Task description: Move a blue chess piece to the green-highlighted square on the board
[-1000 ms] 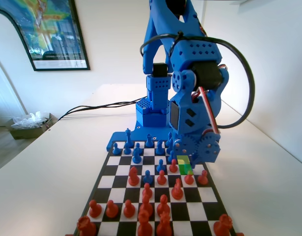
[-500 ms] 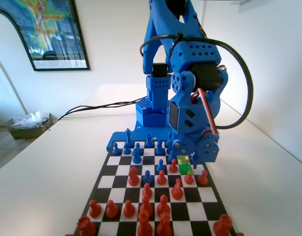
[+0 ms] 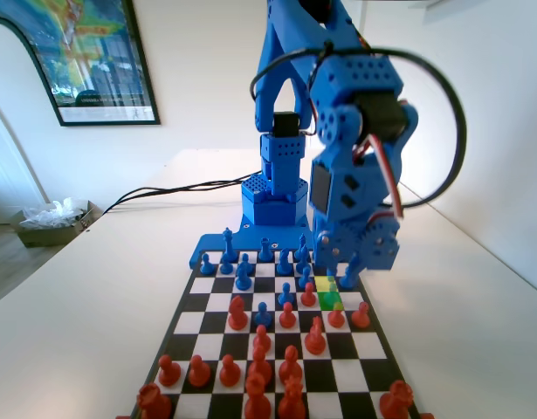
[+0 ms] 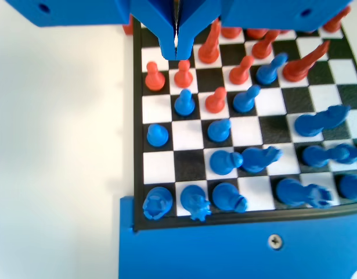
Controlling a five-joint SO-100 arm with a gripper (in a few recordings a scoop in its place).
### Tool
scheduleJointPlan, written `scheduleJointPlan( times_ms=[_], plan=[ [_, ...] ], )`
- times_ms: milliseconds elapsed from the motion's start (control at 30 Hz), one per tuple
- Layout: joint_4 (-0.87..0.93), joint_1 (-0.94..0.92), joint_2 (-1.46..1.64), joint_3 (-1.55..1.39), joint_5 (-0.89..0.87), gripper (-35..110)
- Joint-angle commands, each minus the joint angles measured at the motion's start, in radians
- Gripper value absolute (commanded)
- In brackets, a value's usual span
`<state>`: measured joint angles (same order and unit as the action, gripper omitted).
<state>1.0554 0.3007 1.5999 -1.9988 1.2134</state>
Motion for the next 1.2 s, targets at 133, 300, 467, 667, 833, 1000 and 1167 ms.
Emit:
scheduleJointPlan(
  times_ms=[133,300,467,667,833,1000,1167],
  plan=[
    [0.198,-0.012,0.368,0.017,0.143,1],
    [0.377,-0.037,0.572,0.057,0.241,1],
    [0.541,-0.071,0.729,0.106,0.327,1],
    [0.581,-0.156,0.939,0.035,0.431,1],
    [0.667,-0.252,1.029,0.055,0.535,1],
    [0.675,-0.314,1.144,-0.008,0.604,1],
    [0.620,-0.331,1.252,-0.121,0.604,1]
  ],
)
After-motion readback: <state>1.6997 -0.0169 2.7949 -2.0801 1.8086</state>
